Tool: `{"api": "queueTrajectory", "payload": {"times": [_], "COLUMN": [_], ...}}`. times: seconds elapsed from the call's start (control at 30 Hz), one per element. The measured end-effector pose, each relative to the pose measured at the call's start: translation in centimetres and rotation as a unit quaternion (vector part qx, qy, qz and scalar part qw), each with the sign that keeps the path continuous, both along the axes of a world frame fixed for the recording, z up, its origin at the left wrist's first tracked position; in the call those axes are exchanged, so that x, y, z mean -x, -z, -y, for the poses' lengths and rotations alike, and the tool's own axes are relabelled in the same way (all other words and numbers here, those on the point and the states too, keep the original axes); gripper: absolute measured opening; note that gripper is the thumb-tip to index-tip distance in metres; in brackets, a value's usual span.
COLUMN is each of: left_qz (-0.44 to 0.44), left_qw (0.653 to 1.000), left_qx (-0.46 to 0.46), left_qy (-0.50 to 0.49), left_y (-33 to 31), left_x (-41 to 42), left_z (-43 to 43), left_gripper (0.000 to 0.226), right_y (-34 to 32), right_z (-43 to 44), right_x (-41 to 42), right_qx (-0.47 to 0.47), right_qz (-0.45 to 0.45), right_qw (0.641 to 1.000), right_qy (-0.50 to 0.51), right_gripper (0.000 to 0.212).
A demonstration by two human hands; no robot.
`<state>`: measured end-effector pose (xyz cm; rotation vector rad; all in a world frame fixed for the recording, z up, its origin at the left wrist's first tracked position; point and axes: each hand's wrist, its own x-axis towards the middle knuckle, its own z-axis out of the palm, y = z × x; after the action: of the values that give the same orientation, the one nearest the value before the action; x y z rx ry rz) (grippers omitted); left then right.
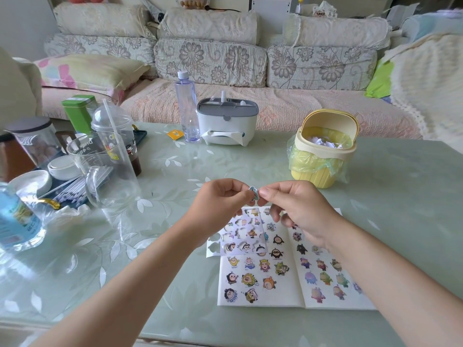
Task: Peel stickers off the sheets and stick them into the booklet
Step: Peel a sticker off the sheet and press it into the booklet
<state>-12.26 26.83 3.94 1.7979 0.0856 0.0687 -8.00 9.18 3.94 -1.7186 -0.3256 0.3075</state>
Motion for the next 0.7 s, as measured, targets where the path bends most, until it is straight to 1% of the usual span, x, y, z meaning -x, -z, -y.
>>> {"api": "queueTrajectory", "payload": {"times": [0.2, 0.37, 0.43, 0.53, 0.7], "left_qz": [-0.005, 0.001, 0.005, 0.012, 0.024], "left_qw": [1.0, 1.0, 1.0, 1.0, 1.0], "left_qx": [-0.021, -0.022, -0.017, -0.017, -0.013], "left_qy": [0.013, 0.009, 0.007, 0.009, -0.002], "left_y": [-0.26, -0.36, -0.31, -0.17, -0.07], "left_x": [0.34, 0.35, 0.35, 0.44, 0.52], "left_z": [0.06, 0.11, 0.2, 0.35, 0.74], "left_gripper": [0.014, 0.015, 0.014, 0.012, 0.011], "right_y": [-0.06, 0.18, 0.33, 0.45, 0.58], "right_z": [0.21, 0.02, -0.16, -0.32, -0.5], "right_x": [0.08, 0.1, 0.15, 0.28, 0.72], "right_qx": [0.078, 0.072, 0.074, 0.09, 0.12], "right_qz": [0.092, 0.128, 0.138, 0.172, 0.229], "right_qw": [0.993, 0.989, 0.987, 0.98, 0.965], "right_qy": [0.008, 0.017, 0.025, 0.037, 0.049], "right_gripper": [0.016, 0.014, 0.016, 0.022, 0.02]}}
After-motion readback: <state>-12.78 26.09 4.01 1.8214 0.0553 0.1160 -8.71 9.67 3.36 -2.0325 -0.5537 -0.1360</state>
